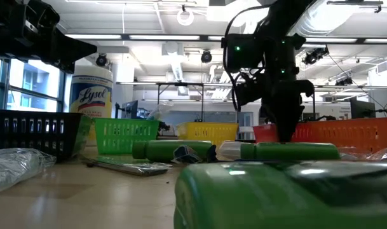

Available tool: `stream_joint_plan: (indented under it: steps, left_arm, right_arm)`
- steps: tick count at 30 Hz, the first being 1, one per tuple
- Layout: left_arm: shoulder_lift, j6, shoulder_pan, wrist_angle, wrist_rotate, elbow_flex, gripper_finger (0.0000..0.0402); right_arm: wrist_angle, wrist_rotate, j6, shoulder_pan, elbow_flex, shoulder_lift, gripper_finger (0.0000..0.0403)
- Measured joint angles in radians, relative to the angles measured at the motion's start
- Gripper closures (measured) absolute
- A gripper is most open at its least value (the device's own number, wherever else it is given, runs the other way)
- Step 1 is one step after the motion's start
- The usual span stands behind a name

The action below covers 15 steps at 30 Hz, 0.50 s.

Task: Pick & Place Travel size toiletries
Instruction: Adjust the red bin

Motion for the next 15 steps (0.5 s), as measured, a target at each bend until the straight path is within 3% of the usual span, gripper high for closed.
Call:
stream_joint_plan:
  steps: [15]
  left_arm:
    - [0.000,0.000,0.000,0.008,0.000,0.000,0.0402]
  right_arm:
    - [0.141,-0.005,0.079,-0.079,-0.001,-0.006,0.0349]
